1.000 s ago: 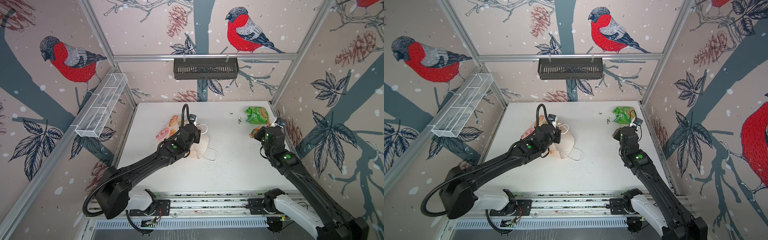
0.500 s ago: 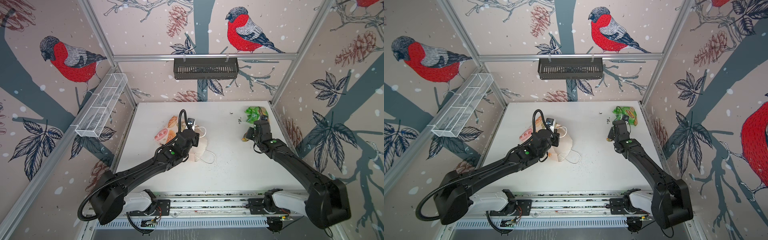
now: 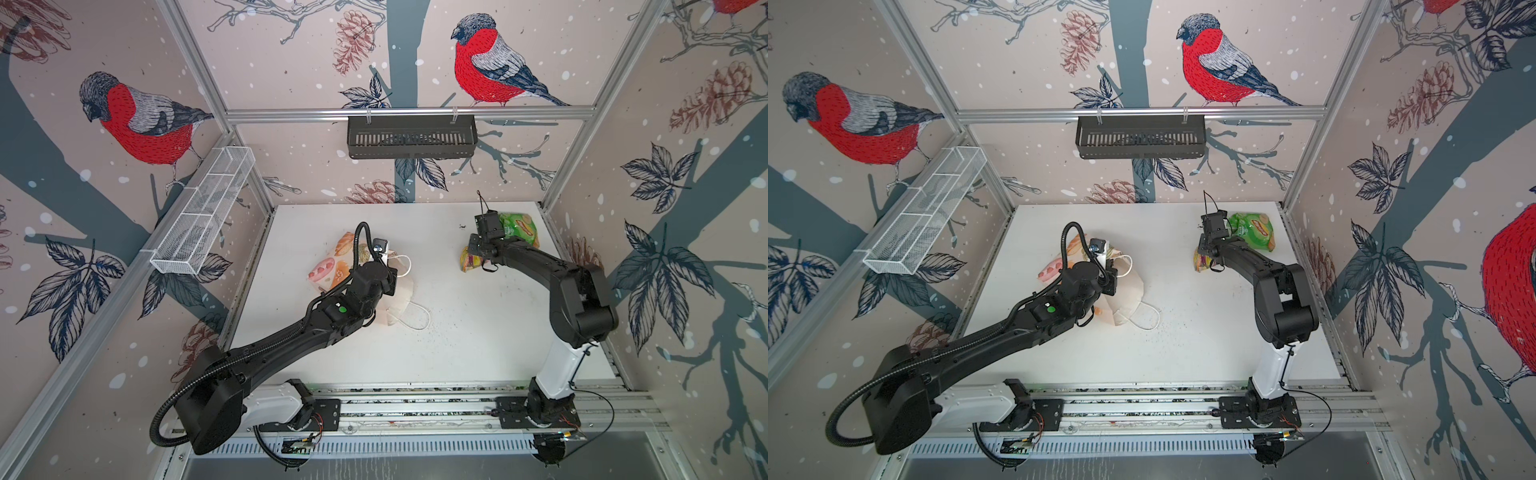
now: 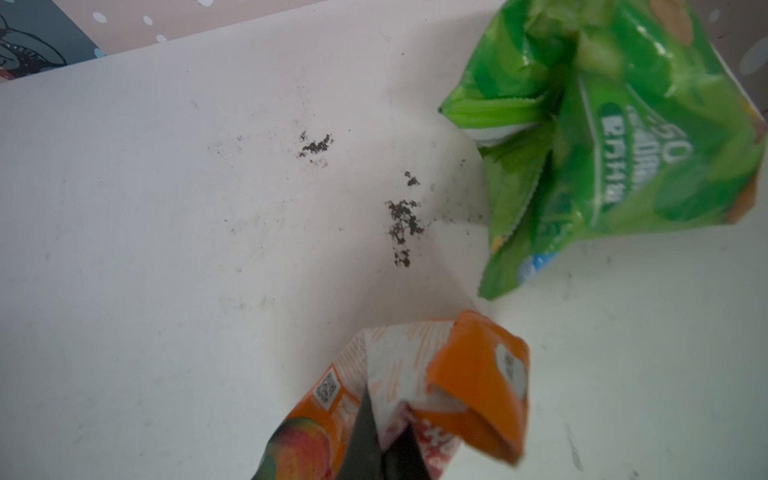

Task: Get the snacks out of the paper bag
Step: 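Lower the orange packet onto the table and open the right gripper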

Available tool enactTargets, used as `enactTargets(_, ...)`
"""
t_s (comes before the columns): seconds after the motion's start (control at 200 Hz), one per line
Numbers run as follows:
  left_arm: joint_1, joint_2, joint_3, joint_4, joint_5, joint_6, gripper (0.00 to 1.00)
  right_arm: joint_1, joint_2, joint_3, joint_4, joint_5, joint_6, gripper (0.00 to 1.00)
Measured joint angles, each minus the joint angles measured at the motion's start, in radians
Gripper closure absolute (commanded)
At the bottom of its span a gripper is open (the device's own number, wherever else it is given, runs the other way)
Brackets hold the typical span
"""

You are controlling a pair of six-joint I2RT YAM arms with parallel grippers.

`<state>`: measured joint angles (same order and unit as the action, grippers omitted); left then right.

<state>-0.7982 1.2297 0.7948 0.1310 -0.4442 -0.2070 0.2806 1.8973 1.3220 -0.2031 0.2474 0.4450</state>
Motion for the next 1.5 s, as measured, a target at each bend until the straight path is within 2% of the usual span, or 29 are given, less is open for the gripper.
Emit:
enactTargets(0.085, 0.0, -0.005, -0.002, 0.001, 0.0, -0.002, 1.0, -0.002, 0.053, 0.06, -0.008, -0.003, -0.001, 0.97)
enactTargets(0.12, 0.0, -0.005, -0.002, 0.002, 0.0, -0.002, 1.0, -0.004, 0.072, 0.086, -0.013, -0.003, -0.003, 0.85)
enactTargets(0.17, 0.0, -0.005, -0.003, 0.003, 0.0, -0.003, 1.0, -0.008, 0.095, 0.122, -0.024, -0.006, -0.002, 0.54)
enactTargets(0.205, 0.0, -0.005, -0.003, 0.003, 0.0, -0.003, 1.0, -0.012, 0.11, 0.151, -0.028, -0.007, -0.002, 0.41)
enactTargets(0.375, -0.001, -0.006, -0.017, 0.023, -0.002, 0.0, 1.0, -0.008, 0.098, 0.189, -0.029, -0.018, -0.005, 0.22)
enactTargets(0.415, -0.002, -0.008, -0.026, 0.033, -0.006, 0.005, 1.0, -0.001, 0.07, 0.173, -0.027, -0.034, -0.004, 0.13)
enactTargets(0.435, -0.004, -0.008, -0.029, 0.037, -0.012, 0.005, 1.0, 0.003, 0.051, 0.161, -0.021, -0.041, -0.004, 0.03)
enactTargets(0.45, -0.005, -0.008, -0.031, 0.04, -0.016, 0.006, 1.0, 0.006, 0.037, 0.152, -0.019, -0.043, -0.005, 0.0)
enactTargets(0.665, -0.004, -0.04, -0.058, 0.066, -0.034, 0.016, 1.0, -0.009, -0.179, -0.043, 0.108, -0.192, 0.033, 0.0)
enactTargets(0.871, -0.004, -0.04, -0.065, 0.072, -0.03, 0.016, 1.0, -0.001, -0.36, -0.217, 0.159, -0.326, 0.079, 0.0)
enactTargets(1.221, -0.004, 0.013, -0.047, 0.093, -0.027, 0.014, 1.0, 0.079, -0.732, -0.529, 0.238, -0.288, 0.075, 0.0)
enactTargets(1.501, -0.004, 0.034, -0.017, 0.071, 0.008, 0.004, 1.0, 0.092, -0.914, -0.746, 0.304, -0.267, 0.139, 0.0)
